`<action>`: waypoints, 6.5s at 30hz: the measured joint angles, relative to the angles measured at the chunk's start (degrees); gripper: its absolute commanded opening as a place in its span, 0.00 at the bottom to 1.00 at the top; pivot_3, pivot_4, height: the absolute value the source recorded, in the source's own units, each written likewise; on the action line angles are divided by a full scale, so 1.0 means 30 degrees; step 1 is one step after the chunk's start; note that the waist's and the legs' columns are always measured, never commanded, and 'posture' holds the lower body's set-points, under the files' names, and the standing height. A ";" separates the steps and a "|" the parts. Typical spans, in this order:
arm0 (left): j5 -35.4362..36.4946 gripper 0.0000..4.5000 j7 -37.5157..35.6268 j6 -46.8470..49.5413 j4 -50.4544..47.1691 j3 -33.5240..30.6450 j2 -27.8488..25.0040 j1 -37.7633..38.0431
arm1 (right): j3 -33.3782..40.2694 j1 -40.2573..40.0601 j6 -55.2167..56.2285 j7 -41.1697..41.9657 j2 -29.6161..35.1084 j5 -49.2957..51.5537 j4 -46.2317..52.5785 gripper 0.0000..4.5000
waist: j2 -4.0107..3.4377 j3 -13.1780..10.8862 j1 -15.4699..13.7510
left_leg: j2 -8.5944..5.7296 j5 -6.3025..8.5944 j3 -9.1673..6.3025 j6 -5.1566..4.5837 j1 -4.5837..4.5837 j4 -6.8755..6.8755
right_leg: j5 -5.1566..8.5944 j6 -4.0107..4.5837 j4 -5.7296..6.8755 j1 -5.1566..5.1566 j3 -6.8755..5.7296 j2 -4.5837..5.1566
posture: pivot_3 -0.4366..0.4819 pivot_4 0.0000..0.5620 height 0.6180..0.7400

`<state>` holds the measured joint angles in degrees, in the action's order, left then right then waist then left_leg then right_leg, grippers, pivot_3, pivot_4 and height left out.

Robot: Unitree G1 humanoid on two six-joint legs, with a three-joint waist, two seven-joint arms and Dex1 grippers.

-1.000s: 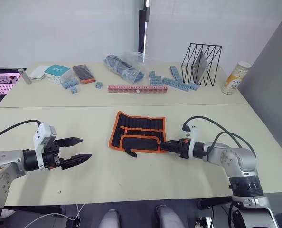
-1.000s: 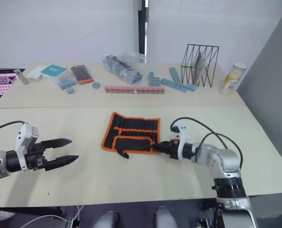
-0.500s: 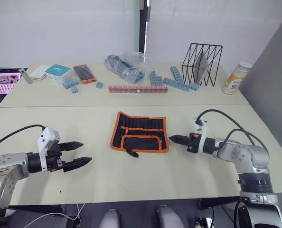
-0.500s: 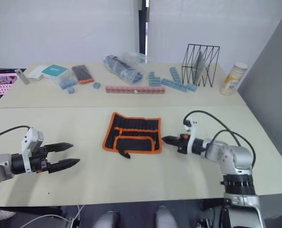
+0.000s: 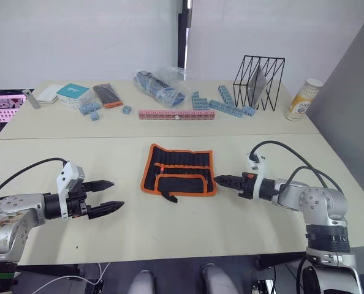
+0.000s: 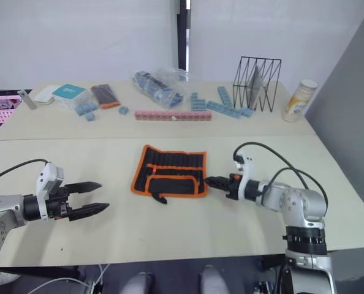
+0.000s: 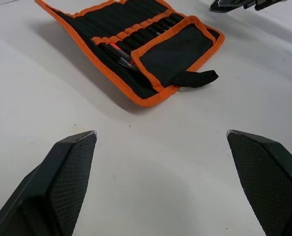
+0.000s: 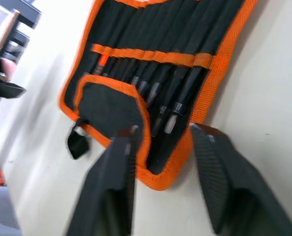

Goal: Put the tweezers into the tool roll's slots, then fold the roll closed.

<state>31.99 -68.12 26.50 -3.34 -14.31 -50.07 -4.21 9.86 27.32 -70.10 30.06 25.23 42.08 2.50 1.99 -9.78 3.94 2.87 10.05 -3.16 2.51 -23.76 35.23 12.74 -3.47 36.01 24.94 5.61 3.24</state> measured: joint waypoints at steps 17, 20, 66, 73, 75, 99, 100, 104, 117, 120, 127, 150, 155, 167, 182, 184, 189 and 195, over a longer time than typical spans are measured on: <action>-0.0101 1.00 0.0139 -0.0110 -0.0043 -0.0034 0.0108 0.0206 | -0.0868 0.0430 0.1171 -0.0709 -0.1850 -0.1286 -0.1219 0.09 | 0.0001 0.0001 0.0017 | 0.0007 -0.0002 -0.0004 -0.0004 0.0006 0.0017 | -0.0003 0.0001 0.0028 0.0001 0.0002 -0.0012 | 0.48 0.27 0.97; -0.0099 1.00 0.0283 -0.0108 -0.0029 -0.0157 0.0113 0.0228 | -0.0363 0.0396 0.1519 -0.0907 -0.2147 -0.1187 -0.1124 0.01 | 0.0001 0.0001 0.0014 | 0.0007 -0.0002 -0.0006 -0.0004 0.0007 0.0015 | -0.0002 0.0002 0.0031 0.0000 0.0002 -0.0012 | 0.48 0.27 0.97; -0.0515 1.00 0.0978 -0.0877 0.0597 0.0101 0.0696 0.0359 | 0.4534 0.3060 -0.4709 -0.8239 -0.8692 -0.1496 -0.0442 0.13 | -0.0009 0.0004 0.0035 | 0.0017 -0.0021 -0.0019 -0.0033 -0.0003 0.0007 | -0.0013 0.0019 0.0069 0.0026 0.0006 -0.0029 | 0.48 0.27 0.97; -0.0550 1.00 0.1063 -0.0877 0.0774 0.0245 0.0700 -0.0442 | 0.5898 0.2454 -0.4116 -0.6604 -0.9246 0.0153 -0.1211 0.67 | -0.0011 0.0004 0.0055 | 0.0022 -0.0021 -0.0019 -0.0033 -0.0003 0.0006 | -0.0013 0.0020 0.0068 0.0026 0.0004 -0.0033 | 0.48 0.27 0.97; -0.0555 1.00 0.0998 -0.0877 0.0990 0.0287 0.0700 -0.0740 | 0.5650 0.2212 -0.4059 -0.5980 -0.8913 0.0630 -0.0992 0.81 | -0.0011 0.0004 0.0057 | 0.0022 -0.0021 -0.0021 -0.0033 -0.0001 0.0006 | -0.0013 0.0020 0.0069 0.0025 0.0003 -0.0034 | 0.48 0.27 0.97; 0.0195 1.00 0.1177 0.2432 0.1179 0.2193 0.2425 -0.3870 | -0.4660 -0.1178 0.7749 0.3739 -0.1376 -0.3969 0.0589 0.01 | -0.0007 0.0005 -0.0033 | 0.0013 -0.0021 -0.0023 -0.0032 -0.0004 0.0030 | -0.0009 0.0002 0.0062 0.0008 0.0009 -0.0039 | 0.48 0.27 0.97; 0.0272 1.00 0.1238 0.2684 0.1178 0.2230 0.2488 -0.3944 | -0.5028 -0.1177 0.8413 0.3735 -0.1224 -0.4605 0.0289 0.01 | -0.0007 0.0005 -0.0032 | 0.0013 -0.0021 -0.0021 -0.0032 0.0000 0.0030 | -0.0009 0.0002 0.0064 0.0008 0.0010 -0.0039 | 0.48 0.27 0.97; 0.0600 1.00 0.1501 0.3946 0.1194 0.2607 0.3010 -0.4227 | -0.6321 -0.1190 1.1502 0.3695 -0.0767 -0.7069 -0.1308 0.01 | -0.0005 0.0007 -0.0027 | 0.0013 -0.0022 -0.0023 -0.0031 0.0005 0.0030 | -0.0010 0.0003 0.0066 0.0002 0.0009 -0.0041 | 0.48 0.27 0.97; 0.0667 1.00 0.5055 0.7139 0.3954 0.2940 0.6177 -0.7479 | -0.7423 -0.1385 1.4248 0.3485 -0.0869 -0.9681 -0.1745 0.01 | 0.0017 0.0020 -0.0032 | 0.0004 -0.0031 -0.0038 -0.0042 0.0251 0.0143 | -0.0013 -0.0008 0.0060 -0.0286 0.0008 -0.0042 | 0.48 0.27 0.97; 0.0666 0.83 0.5246 0.7536 0.4484 0.3052 0.6699 -0.7901 | -0.7390 -0.1412 1.4224 0.3484 -0.0927 -0.9715 -0.1704 0.00 | 0.0017 0.0020 0.0002 | 0.0003 -0.0030 -0.0040 -0.0041 0.0234 0.0149 | -0.0025 -0.0025 0.0059 -0.0281 0.0008 -0.0041 | 0.48 0.27 0.97; 0.0370 0.30 0.5962 0.8603 0.5609 0.4162 0.7875 -0.8411 | -0.7273 -0.1609 1.3979 0.2984 -0.1208 -0.9844 -0.1373 0.00 | 0.0018 0.0020 0.0015 | -0.0001 -0.0030 -0.0049 -0.0042 0.0216 0.0188 | -0.0037 -0.0035 0.0061 -0.0276 0.0009 -0.0042 | 0.48 0.27 0.97; -0.3468 0.00 0.3058 0.3911 0.9942 0.6598 0.7218 -1.3164 | -0.9023 0.0259 1.3292 0.2042 -0.2255 -1.2057 -0.0707 0.00 | 0.0016 0.0016 -0.0098 | -0.0019 -0.0027 -0.0063 -0.0039 0.0086 0.0181 | -0.0038 -0.0052 0.0020 -0.0201 0.0006 -0.0035 | 0.48 0.27 0.97; -0.3782 0.00 0.2519 0.3234 0.9930 0.6909 0.8323 -1.3262 | -0.9049 0.0043 1.3334 0.1957 -0.2275 -1.2293 -0.0948 0.00 | 0.0016 0.0016 -0.0279 | -0.0029 -0.0027 -0.0075 -0.0039 0.0046 0.0189 | -0.0038 -0.0061 0.0008 -0.0188 0.0005 -0.0033 | 0.48 0.27 0.97; -0.4788 0.00 0.1821 0.2184 0.9523 0.8670 1.0649 -1.3219 | -0.8482 -0.1152 1.3091 0.1085 -0.2774 -1.2427 0.0032 0.00 | 0.0016 0.0016 -0.0431 | -0.0029 -0.0027 -0.0079 -0.0040 0.0073 0.0193 | -0.0038 -0.0061 0.0015 -0.0206 0.0005 -0.0035 | 0.48 0.27 0.97; -0.6811 0.00 0.1874 -0.0229 1.4106 0.8909 1.2275 -1.4454 | -0.6065 -0.1847 1.1268 0.0826 -0.2434 -1.0546 0.4069 0.00 | 0.0011 0.0019 -0.0486 | -0.0034 -0.0028 -0.0087 -0.0041 0.0090 0.0222 | -0.0047 -0.0075 0.0014 -0.0240 0.0005 -0.0036 | 0.48 0.27 0.97; -0.6986 0.00 0.1764 -0.0539 1.4275 0.8976 1.2402 -1.4482 | -0.5511 -0.1616 1.1123 0.0799 -0.2412 -1.0044 0.4828 0.00 | 0.0010 0.0020 -0.0531 | -0.0039 -0.0027 -0.0096 -0.0040 0.0092 0.0221 | -0.0046 -0.0076 0.0002 -0.0256 0.0005 -0.0034 | 0.48 0.27 0.97; -0.7646 0.00 0.1430 -0.1465 1.4605 0.9084 1.2437 -1.4542 | -0.4259 -0.1131 1.0698 0.0745 -0.2073 -0.9088 0.5152 0.00 | 0.0007 0.0021 -0.0518 | -0.0046 -0.0027 -0.0095 -0.0040 0.0095 0.0218 | -0.0046 -0.0076 -0.0007 -0.0258 0.0005 -0.0029 | 0.48 0.27 0.97; -0.8087 0.00 0.1240 -0.2306 1.5029 0.9195 1.2490 -1.4713 | -0.4960 0.0794 1.1365 0.0603 -0.2115 -0.9822 0.2414 0.00 | 0.0004 0.0024 -0.0516 | -0.0046 -0.0028 -0.0093 -0.0040 0.0130 0.0222 | -0.0033 -0.0054 -0.0007 -0.0289 0.0006 -0.0028 | 0.48 0.27 0.97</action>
<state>7.73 -64.40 19.58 41.75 13.27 -12.60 -48.35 -5.02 29.70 -36.01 31.87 18.89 12.62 9.74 2.00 -9.70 2.39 2.73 9.96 -3.44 2.39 -23.37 35.89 12.64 -3.63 35.99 24.07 5.63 3.16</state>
